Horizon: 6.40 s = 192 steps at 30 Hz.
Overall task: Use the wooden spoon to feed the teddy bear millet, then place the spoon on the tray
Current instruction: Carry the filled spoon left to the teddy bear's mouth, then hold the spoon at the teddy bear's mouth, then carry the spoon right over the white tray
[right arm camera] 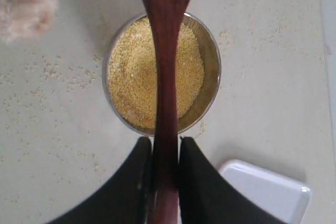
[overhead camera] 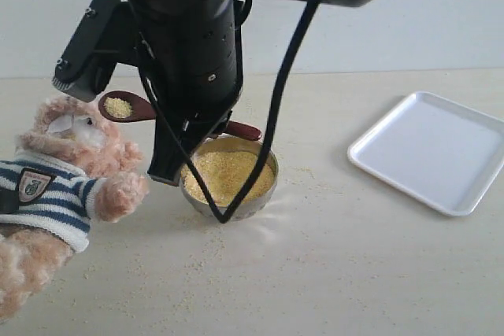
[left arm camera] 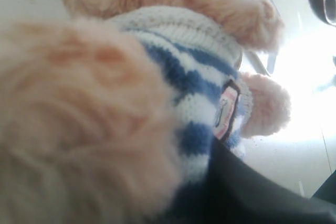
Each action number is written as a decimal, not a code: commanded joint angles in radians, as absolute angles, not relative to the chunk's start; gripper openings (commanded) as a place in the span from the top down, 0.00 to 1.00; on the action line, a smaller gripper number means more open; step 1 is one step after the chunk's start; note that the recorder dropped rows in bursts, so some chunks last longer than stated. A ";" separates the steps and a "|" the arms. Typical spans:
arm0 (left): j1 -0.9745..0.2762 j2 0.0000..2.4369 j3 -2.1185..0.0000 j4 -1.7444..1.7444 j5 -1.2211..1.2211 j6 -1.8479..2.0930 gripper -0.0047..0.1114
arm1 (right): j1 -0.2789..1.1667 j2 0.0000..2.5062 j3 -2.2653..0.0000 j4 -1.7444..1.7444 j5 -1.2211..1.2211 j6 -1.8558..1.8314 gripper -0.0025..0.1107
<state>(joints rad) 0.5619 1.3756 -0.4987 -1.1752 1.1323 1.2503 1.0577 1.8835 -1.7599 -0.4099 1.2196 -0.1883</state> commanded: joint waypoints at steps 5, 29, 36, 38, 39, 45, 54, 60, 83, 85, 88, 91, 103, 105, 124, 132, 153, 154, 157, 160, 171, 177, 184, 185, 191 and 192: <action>0.565 1.375 -0.505 -1.199 1.149 1.250 0.92 | 1.116 1.898 -1.797 -0.456 1.221 -0.200 0.98; 0.565 1.375 -0.505 -1.199 1.149 1.250 0.92 | 1.149 2.049 -1.921 -0.552 1.211 -0.212 0.98; 0.565 1.375 -0.505 -1.199 1.149 1.250 0.92 | 1.163 2.059 -1.920 -0.613 1.184 -0.214 0.98; 0.565 1.375 -0.505 -1.199 1.149 1.250 0.92 | 1.178 2.069 -1.920 -0.691 1.192 -0.182 0.98; 0.565 1.375 -0.505 -1.199 1.149 1.250 0.92 | 1.187 2.076 -1.917 -0.735 1.192 -0.163 0.98; 0.565 1.375 -0.505 -1.199 1.149 1.250 0.92 | 1.238 2.125 -1.914 -0.857 1.207 -0.120 0.98; 0.565 1.375 -0.505 -1.199 1.149 1.250 0.92 | 1.290 2.175 -1.886 -1.067 1.221 0.007 0.98; 0.565 1.375 -0.505 -1.199 1.149 1.250 0.92 | 1.303 2.175 -1.787 -1.129 1.221 0.086 0.98; 0.565 1.375 -0.505 -1.199 1.149 1.250 0.92 | 1.339 2.129 -1.649 -1.361 1.221 0.385 0.98; 0.565 1.375 -0.505 -1.199 1.149 1.250 0.92 | 1.337 2.111 -1.615 -1.356 1.221 0.385 0.98; 0.565 1.375 -0.505 -1.199 1.149 1.250 0.92 | 1.337 2.101 -1.568 -1.354 1.221 0.388 0.98; 0.565 1.375 -0.505 -1.199 1.149 1.250 0.92 | 1.337 2.095 -1.542 -1.371 1.221 0.395 0.98; 0.565 1.375 -0.505 -1.199 1.149 1.250 0.92 | 1.346 2.093 -1.533 -1.506 1.221 0.260 0.98; 0.565 1.375 -0.505 -1.199 1.149 1.250 0.92 | 1.348 2.083 -1.533 -1.509 1.221 0.260 0.98; 0.565 1.375 -0.505 -1.199 1.149 1.250 0.92 | 1.328 1.982 -1.533 -1.353 1.221 0.316 0.98; 0.565 1.375 -0.505 -1.199 1.149 1.250 0.92 | 1.346 1.999 -1.487 -1.432 1.221 0.227 0.98; 0.565 1.375 -0.505 -1.199 1.149 1.250 0.92 | 1.060 1.765 -1.478 -0.852 1.221 0.332 0.98; 0.565 1.375 -0.505 -1.199 1.149 1.250 0.92 | 1.023 1.738 -1.476 -0.802 1.221 0.327 0.98; 0.565 1.375 -0.505 -1.199 1.149 1.250 0.92 | 0.925 1.660 -1.408 -0.739 1.217 0.325 0.98; 0.565 1.375 -0.505 -1.199 1.149 1.250 0.92 | 0.824 1.583 -1.276 -0.706 1.150 0.325 0.98; 0.565 1.375 -0.505 -1.199 1.149 1.250 0.92 | 0.374 1.538 -1.000 -0.497 0.747 0.473 0.98; 0.565 1.375 -0.505 -1.199 1.149 1.250 0.92 | 0.239 1.618 -1.000 -0.460 0.619 0.471 0.98; 0.565 1.375 -0.505 -1.199 1.149 1.250 0.92 | 0.191 1.798 -1.114 -0.455 0.602 0.439 0.98; 0.565 1.375 -0.505 -1.199 1.149 1.250 0.92 | 0.191 1.847 -1.162 -0.455 0.602 0.435 0.98; 0.565 1.375 -0.505 -1.199 1.149 1.250 0.92 | 0.191 2.004 -1.252 -0.422 0.590 0.396 0.98; 0.565 1.375 -0.505 -1.199 1.149 1.250 0.92 | 0.189 2.019 -1.252 -0.412 0.586 0.393 0.98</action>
<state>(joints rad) 0.5619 1.3756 -0.4987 -1.1752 1.1323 1.2503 0.1987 1.9871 -1.2435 -0.4351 0.5990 0.4195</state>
